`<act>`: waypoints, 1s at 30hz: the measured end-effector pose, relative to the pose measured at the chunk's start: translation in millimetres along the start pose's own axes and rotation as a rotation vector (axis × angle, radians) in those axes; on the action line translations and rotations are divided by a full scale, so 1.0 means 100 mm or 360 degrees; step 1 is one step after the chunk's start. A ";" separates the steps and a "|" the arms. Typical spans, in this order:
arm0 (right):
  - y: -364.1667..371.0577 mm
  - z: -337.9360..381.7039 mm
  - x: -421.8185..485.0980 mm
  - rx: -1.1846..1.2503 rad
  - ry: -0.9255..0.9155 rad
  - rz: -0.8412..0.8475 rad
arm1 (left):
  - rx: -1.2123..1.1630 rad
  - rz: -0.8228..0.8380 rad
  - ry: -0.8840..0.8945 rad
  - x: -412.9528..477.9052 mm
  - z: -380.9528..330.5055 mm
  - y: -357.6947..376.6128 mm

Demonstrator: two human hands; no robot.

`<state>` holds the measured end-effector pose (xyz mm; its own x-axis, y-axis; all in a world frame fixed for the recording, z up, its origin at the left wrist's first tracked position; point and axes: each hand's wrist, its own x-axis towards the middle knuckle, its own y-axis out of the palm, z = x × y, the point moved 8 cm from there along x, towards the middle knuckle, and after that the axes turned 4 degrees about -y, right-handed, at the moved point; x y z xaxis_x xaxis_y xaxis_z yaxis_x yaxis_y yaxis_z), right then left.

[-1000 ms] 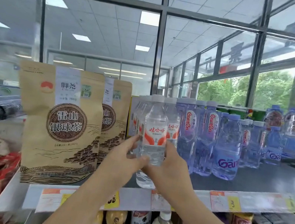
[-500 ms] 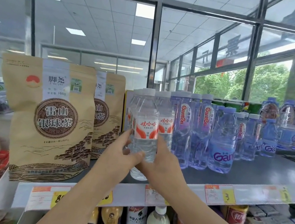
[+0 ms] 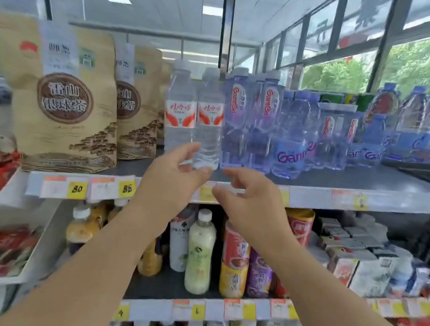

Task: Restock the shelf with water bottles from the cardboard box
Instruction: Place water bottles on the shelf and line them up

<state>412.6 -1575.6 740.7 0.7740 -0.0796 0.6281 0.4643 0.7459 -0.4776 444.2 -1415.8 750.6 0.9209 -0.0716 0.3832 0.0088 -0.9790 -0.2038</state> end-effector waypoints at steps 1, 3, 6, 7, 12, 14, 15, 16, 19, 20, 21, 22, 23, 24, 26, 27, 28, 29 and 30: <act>-0.08 -0.07 -0.13 0.0031 0.0010 0.0023 | -0.0009 0.0010 -0.0026 -0.12 0.03 0.12; -0.23 -0.27 -0.42 0.0028 0.0020 0.0071 | -0.0029 0.0025 -0.0108 -0.39 0.15 0.39; -0.41 -0.69 -0.95 -0.0013 0.0066 0.0179 | -0.0042 0.0048 -0.0229 -0.83 0.49 0.86; -0.44 -0.88 -1.14 -0.0036 0.0106 0.0230 | -0.0026 0.0069 -0.0267 -0.98 0.65 1.03; -0.40 -1.93 -2.19 -0.0096 0.0503 0.0462 | 0.0042 0.0256 -0.0647 -1.71 1.73 1.81; -0.34 -2.33 -2.59 -0.0094 0.0696 0.0520 | 0.0011 0.0318 -0.0849 -2.00 2.17 2.08; -0.31 -2.51 -2.78 -0.0108 0.0759 0.0546 | 0.0023 0.0345 -0.0920 -2.13 2.38 2.19; -0.26 -2.67 -2.96 -0.0128 0.0817 0.0575 | 0.0030 0.0373 -0.0977 -2.26 2.57 2.30; -0.10 -3.14 -3.51 -0.0178 0.0965 0.0616 | 0.0041 0.0459 -0.1097 -2.64 3.15 2.58; -0.06 -3.32 -3.70 -0.0195 0.1019 0.0600 | 0.0056 0.0498 -0.1136 -2.77 3.34 2.67; -0.01 -3.52 -3.93 -0.0227 0.1087 0.0597 | 0.0075 0.0540 -0.1183 -2.91 3.56 2.77; 0.01 -3.67 -4.12 -0.0239 0.1144 0.0604 | 0.0081 0.0567 -0.1219 -3.02 3.70 2.82; 0.06 -3.81 -4.32 -0.0258 0.1206 0.0639 | 0.0075 0.0601 -0.1255 -3.14 3.86 2.88; 0.14 -4.02 -4.58 -0.0278 0.1277 0.0674 | 0.0068 0.0633 -0.1297 -3.29 4.08 2.96; 0.28 -4.37 -5.05 -0.0351 0.1373 0.0728 | 0.0059 0.0652 -0.1369 -3.55 4.48 3.10; 0.34 -4.53 -5.28 -0.0388 0.1406 0.0754 | 0.0053 0.0653 -0.1409 -3.68 4.67 3.16; 0.42 -4.69 -5.50 -0.0409 0.1438 0.0795 | 0.0054 0.0659 -0.1440 -3.82 4.84 3.21; 0.52 -4.86 -5.73 -0.0420 0.1497 0.0872 | 0.0061 0.0669 -0.1471 -3.95 5.01 3.27; 0.62 -5.02 -5.97 -0.0423 0.1566 0.0958 | 0.0069 0.0673 -0.1504 -4.07 5.17 3.32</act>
<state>195.6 -1813.7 27.0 0.8431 -0.3240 -0.4291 -0.1031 0.6858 -0.7204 273.5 -1613.3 61.0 0.7819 -0.2106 -0.5868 -0.3899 -0.8996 -0.1967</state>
